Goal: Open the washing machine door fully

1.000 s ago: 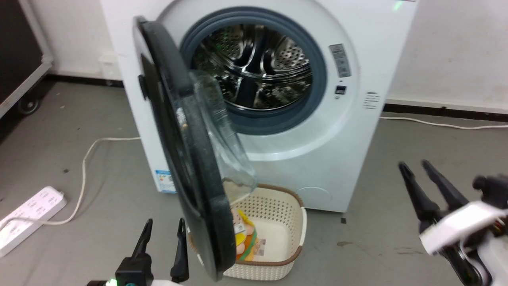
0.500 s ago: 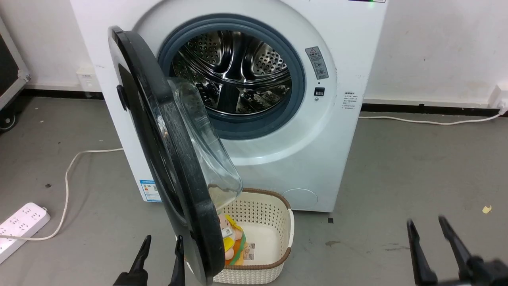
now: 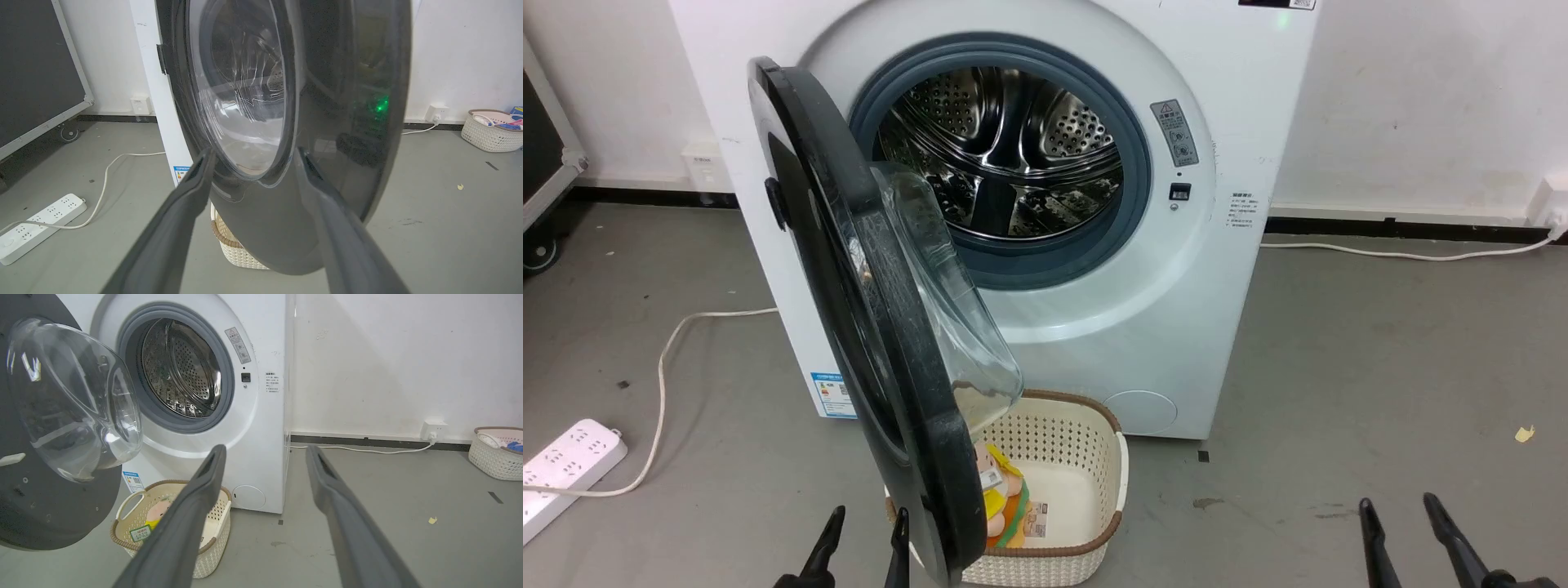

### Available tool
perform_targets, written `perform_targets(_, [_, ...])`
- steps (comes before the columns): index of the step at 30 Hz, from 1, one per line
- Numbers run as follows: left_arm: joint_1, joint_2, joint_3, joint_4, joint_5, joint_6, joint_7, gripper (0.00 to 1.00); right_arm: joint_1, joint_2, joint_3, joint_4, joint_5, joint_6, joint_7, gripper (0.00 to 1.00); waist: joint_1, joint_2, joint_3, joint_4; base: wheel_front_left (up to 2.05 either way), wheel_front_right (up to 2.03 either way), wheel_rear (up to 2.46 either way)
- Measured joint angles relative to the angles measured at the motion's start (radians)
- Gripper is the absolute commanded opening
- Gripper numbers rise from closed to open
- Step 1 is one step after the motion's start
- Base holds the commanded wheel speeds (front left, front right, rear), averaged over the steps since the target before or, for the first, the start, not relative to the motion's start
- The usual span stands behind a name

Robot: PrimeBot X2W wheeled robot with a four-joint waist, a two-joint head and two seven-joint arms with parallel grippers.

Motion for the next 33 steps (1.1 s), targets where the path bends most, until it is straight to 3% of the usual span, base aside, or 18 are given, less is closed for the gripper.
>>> perform_targets(3, [0.000, 0.000, 0.000, 0.000, 0.001, -0.002, 0.000, 1.00, 0.000, 0.001, 0.003, 0.001, 0.000, 0.000, 0.000, 1.00, 0.0000, 0.0000, 0.002, 0.005, 0.00, 0.00, 0.00])
perform_targets(4, [0.000, 0.000, 0.001, 0.002, 0.001, -0.002, 0.000, 0.64, 0.000, 0.001, 0.005, 0.002, 0.001, 0.000, 0.000, 1.00, 0.0001, 0.0000, 0.003, 0.006, 0.00, 0.00, 0.00])
perform_targets(5, [0.000, 0.000, 0.000, 0.004, 0.001, -0.002, 0.000, 0.00, 0.000, 0.001, 0.006, 0.005, 0.001, 0.000, 0.000, 1.00, 0.0000, 0.0000, 0.004, 0.007, 0.00, 0.00, 0.00])
perform_targets(13, [-0.003, -0.002, 0.025, -0.055, 0.000, 0.011, 0.000, 0.00, 0.000, 0.001, 0.034, 0.018, 0.012, 0.000, 0.000, 1.00, 0.0001, 0.0000, 0.010, 0.011, 0.00, 0.00, 0.00])
perform_targets(24, [-0.081, -0.012, 0.107, -0.363, -0.014, 0.046, -0.001, 0.00, -0.002, 0.001, 0.034, 0.024, 0.012, 0.000, 0.000, 1.00, 0.0001, 0.0000, 0.003, 0.006, 0.00, 0.00, 0.00])
perform_targets(28, [-0.117, -0.013, 0.077, -0.431, -0.003, 0.052, -0.001, 0.00, -0.002, 0.001, 0.032, 0.024, 0.012, 0.000, 0.000, 1.00, 0.0001, 0.0000, 0.003, 0.005, 0.00, 0.00, 0.00])
perform_targets(33, [-0.135, -0.014, -0.029, -0.428, 0.025, 0.041, 0.023, 0.00, -0.003, 0.001, 0.032, 0.024, 0.015, 0.000, 0.000, 1.00, 0.0001, 0.0000, 0.007, 0.001, 0.00, 0.00, 0.00])
